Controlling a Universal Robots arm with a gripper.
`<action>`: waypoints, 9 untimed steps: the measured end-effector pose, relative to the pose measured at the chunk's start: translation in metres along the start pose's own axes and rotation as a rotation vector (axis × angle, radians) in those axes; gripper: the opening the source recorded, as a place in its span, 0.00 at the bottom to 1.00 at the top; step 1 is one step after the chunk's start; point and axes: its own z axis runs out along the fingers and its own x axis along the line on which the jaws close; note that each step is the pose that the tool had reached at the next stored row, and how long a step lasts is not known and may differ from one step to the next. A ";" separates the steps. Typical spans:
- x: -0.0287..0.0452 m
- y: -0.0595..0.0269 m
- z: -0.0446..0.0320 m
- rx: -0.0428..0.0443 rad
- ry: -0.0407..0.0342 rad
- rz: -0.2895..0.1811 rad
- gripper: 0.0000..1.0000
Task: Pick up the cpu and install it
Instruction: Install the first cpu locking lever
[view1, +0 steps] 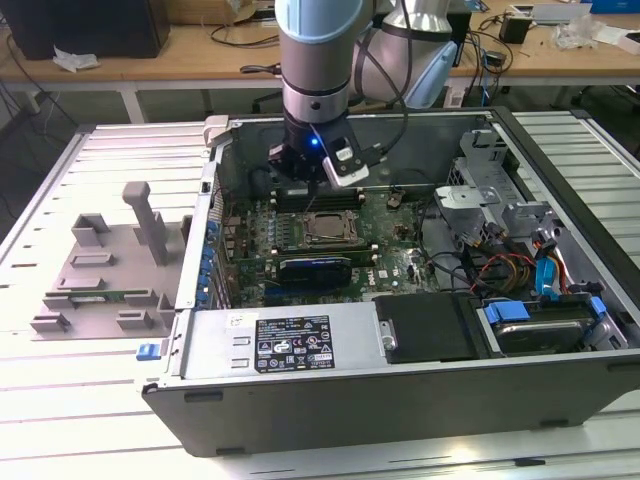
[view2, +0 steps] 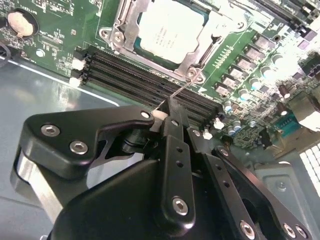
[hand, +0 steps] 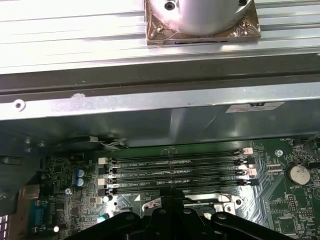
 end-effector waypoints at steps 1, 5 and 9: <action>0.0000 -0.0002 0.0009 -0.0006 -0.0078 -0.003 0.11; -0.0007 -0.0016 0.0036 -0.0016 -0.0197 -0.007 0.11; -0.0039 -0.0049 0.0077 -0.0019 -0.0245 -0.009 0.11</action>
